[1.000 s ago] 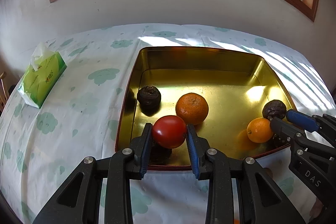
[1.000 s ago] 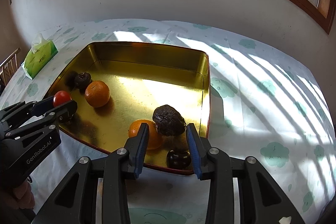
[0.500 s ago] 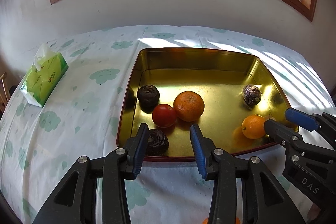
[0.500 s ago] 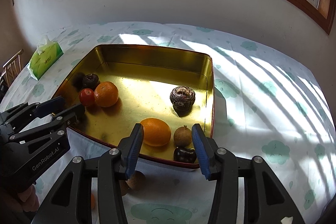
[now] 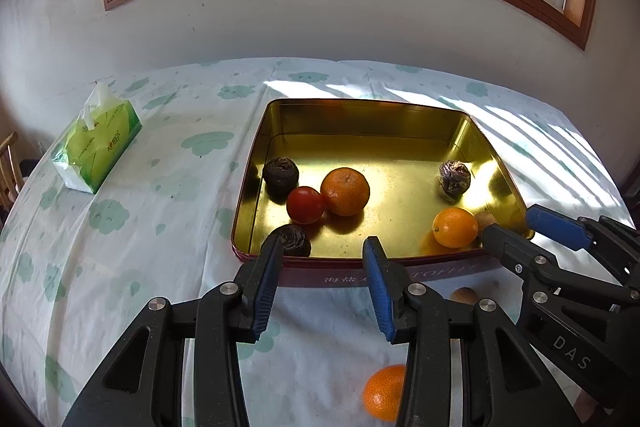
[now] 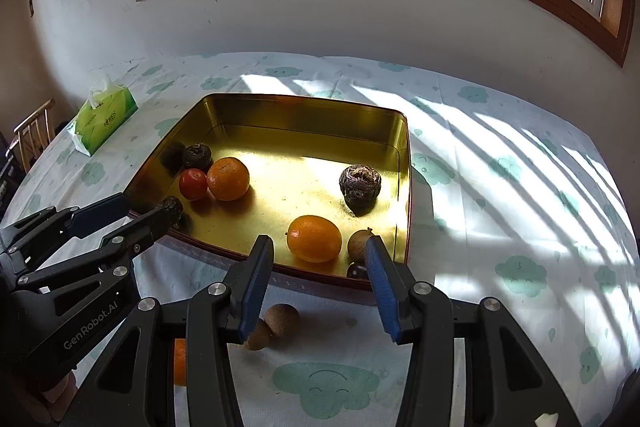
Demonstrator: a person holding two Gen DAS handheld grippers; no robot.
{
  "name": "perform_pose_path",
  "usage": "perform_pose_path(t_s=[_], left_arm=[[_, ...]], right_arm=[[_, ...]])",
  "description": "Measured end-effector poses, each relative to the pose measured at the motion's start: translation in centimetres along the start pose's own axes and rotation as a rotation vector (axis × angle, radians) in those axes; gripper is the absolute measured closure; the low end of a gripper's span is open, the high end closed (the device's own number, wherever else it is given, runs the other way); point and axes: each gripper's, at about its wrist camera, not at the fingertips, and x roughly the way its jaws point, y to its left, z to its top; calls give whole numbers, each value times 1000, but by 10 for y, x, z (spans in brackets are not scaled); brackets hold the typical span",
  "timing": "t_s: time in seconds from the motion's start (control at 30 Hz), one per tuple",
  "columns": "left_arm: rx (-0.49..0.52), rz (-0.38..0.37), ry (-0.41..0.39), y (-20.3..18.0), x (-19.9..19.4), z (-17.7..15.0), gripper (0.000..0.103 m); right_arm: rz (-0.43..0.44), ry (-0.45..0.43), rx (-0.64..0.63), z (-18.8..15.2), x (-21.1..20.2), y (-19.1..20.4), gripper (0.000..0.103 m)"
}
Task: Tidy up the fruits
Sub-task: 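Withdraw both tools from the tin toward the tangerine and kiwis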
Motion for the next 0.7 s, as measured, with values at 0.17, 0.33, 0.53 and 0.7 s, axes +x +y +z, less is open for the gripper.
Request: perform_pose_path(t_s=[0.17, 0.33, 0.53, 0.7], left_arm=[[-1, -3, -10, -2, -15, -7, 60], [-1, -3, -12, -1, -27, -17, 60], [-11, 1, -4, 1, -37, -32, 60], [-19, 1, 9, 1, -43, -46, 60]], right_arm=[[9, -10, 3, -6, -13, 2, 58], [17, -10, 5, -16, -23, 3, 58], [18, -9, 7, -26, -32, 5, 58], [19, -6, 3, -37, -39, 9, 58]])
